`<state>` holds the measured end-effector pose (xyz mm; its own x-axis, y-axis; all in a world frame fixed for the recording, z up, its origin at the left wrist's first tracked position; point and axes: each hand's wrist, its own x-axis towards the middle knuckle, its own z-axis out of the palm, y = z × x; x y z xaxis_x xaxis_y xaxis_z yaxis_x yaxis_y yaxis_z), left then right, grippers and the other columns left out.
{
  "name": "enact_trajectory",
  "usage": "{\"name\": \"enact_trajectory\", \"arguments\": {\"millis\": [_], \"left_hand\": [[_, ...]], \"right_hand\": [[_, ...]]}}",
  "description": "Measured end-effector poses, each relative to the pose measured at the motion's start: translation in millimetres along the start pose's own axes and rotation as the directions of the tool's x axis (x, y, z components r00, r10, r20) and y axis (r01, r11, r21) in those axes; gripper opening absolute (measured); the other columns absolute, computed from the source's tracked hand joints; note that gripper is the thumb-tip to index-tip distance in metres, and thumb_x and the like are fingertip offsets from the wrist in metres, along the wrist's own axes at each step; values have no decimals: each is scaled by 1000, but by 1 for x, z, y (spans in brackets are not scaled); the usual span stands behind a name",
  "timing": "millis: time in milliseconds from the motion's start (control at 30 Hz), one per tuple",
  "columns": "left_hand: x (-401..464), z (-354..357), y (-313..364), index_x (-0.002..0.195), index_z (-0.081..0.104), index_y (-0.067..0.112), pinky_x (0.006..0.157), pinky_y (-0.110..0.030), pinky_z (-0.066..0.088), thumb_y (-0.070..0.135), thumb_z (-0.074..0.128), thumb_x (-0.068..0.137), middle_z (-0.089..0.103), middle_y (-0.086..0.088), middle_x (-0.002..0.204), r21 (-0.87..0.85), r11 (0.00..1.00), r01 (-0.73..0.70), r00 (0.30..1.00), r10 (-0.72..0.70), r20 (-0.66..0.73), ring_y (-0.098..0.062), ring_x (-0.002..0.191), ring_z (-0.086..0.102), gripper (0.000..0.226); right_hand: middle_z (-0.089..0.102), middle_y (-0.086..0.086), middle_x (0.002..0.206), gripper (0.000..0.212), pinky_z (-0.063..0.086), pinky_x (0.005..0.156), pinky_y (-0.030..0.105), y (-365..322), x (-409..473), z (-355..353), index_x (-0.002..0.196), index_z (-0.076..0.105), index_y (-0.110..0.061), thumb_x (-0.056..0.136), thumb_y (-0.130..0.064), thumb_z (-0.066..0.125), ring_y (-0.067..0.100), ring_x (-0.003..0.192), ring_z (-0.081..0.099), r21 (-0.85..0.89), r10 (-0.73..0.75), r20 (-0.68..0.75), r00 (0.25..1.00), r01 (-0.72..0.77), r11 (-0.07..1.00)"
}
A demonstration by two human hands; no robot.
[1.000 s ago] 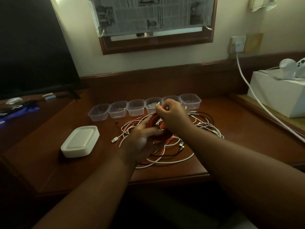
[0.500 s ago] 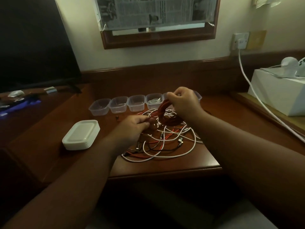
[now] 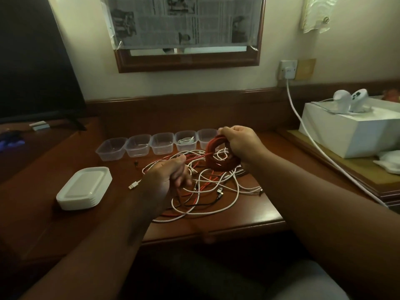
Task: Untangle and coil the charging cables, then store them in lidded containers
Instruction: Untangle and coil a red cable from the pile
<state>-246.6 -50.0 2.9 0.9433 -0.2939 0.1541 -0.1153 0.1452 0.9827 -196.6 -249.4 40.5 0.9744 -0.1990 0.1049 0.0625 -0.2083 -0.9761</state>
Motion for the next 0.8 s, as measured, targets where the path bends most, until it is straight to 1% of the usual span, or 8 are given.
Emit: {"name": "enact_trajectory", "arguments": {"millis": [167, 333, 433, 533, 600, 633, 700, 800], "left_hand": [[-7, -7, -7, 63, 56, 19, 59, -35, 38, 45, 50, 98, 38, -5, 57, 294, 956, 12, 999, -1, -39, -17, 51, 38, 44], [-11, -7, -18, 83, 71, 26, 73, -29, 42, 42, 54, 95, 65, 18, 77, 502, 863, -57, 991, 109, -74, 7, 71, 59, 26], [-8, -5, -16, 83, 69, 32, 82, -29, 45, 35, 58, 96, 66, 12, 93, 427, 901, -82, 941, 211, -264, 7, 85, 61, 18], [-9, 1, -11, 79, 74, 24, 84, -41, 49, 36, 61, 96, 71, 5, 85, 321, 945, -56, 917, 176, -357, -5, 79, 63, 24], [-11, 8, -4, 87, 77, 14, 90, -46, 51, 26, 59, 95, 74, -12, 93, 101, 994, -31, 928, 66, -366, -15, 86, 65, 23], [-10, 11, -1, 93, 76, 8, 94, -44, 51, 19, 58, 94, 73, -19, 101, -48, 999, -21, 932, 2, -362, -21, 94, 67, 21], [-11, 13, 3, 102, 73, 2, 92, -36, 53, 12, 57, 93, 72, -20, 110, -249, 968, -5, 927, -89, -365, -23, 103, 68, 21], [-13, 16, 2, 99, 75, 9, 83, -30, 54, 9, 54, 95, 76, -11, 104, -266, 964, -6, 933, -91, -349, -18, 101, 72, 22]], "right_hand": [[52, -2, 59, 22, 41, 54, 29, -13, -3, 0, 79, 62, -17, 93, -33, 61, 11, 50, 46, 225, 139, 1, 990, -135, 965], [40, -6, 48, 36, 48, 45, 23, -27, -33, 16, 74, 55, -15, 92, -45, 62, 8, 34, 39, 522, 256, 359, 897, -421, 742], [42, -5, 51, 43, 56, 56, 34, -28, -48, 33, 85, 58, -12, 81, -52, 70, 9, 38, 43, 636, 214, 405, 889, -442, 633], [55, -2, 46, 40, 56, 74, 49, -28, -61, 47, 90, 55, -10, 84, -46, 68, 14, 41, 58, 733, 150, 371, 916, -388, 559], [70, 6, 68, 47, 56, 84, 54, -25, -64, 56, 106, 57, -7, 81, -44, 71, 27, 73, 71, 750, 106, 358, 928, -353, 559], [72, 9, 85, 55, 57, 83, 54, -24, -65, 60, 116, 58, -7, 78, -43, 75, 33, 88, 71, 753, 96, 336, 937, -328, 571], [66, 6, 88, 65, 60, 75, 51, -22, -64, 67, 125, 57, -7, 73, -39, 79, 28, 84, 72, 751, 74, 254, 964, -245, 614], [59, 4, 86, 57, 59, 66, 37, -16, -67, 71, 123, 53, -9, 81, -39, 75, 15, 72, 66, 680, 16, 106, 994, -84, 728]]}}
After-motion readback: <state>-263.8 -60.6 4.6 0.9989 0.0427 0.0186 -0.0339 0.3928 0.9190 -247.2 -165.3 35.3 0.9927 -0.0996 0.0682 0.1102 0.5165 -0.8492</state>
